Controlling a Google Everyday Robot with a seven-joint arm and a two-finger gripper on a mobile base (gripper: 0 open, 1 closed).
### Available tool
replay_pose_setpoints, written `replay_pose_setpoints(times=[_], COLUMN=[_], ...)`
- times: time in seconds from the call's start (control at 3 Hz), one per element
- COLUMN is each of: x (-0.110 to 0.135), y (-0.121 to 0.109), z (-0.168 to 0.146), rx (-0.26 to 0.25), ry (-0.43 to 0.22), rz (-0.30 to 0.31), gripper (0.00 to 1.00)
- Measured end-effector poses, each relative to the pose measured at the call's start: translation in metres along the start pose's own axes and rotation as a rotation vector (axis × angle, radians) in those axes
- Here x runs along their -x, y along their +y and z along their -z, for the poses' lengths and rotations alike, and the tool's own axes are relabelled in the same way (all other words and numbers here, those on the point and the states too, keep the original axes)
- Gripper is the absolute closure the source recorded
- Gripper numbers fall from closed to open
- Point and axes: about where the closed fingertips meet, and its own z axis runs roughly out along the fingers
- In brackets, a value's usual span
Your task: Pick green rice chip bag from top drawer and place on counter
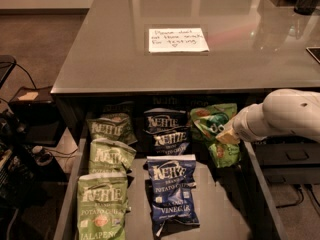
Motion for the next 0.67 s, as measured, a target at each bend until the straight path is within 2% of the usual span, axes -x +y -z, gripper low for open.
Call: replay_pose_setpoints(times=[0.33, 0.67], x=[0.007, 0.021], y=[-0.005, -0.004], z=[0.032, 0.068], rx=[-0.015, 0.019], ry=[-0.033, -0.065], rz=[0.011, 0.036], gripper=[1.00, 1.00])
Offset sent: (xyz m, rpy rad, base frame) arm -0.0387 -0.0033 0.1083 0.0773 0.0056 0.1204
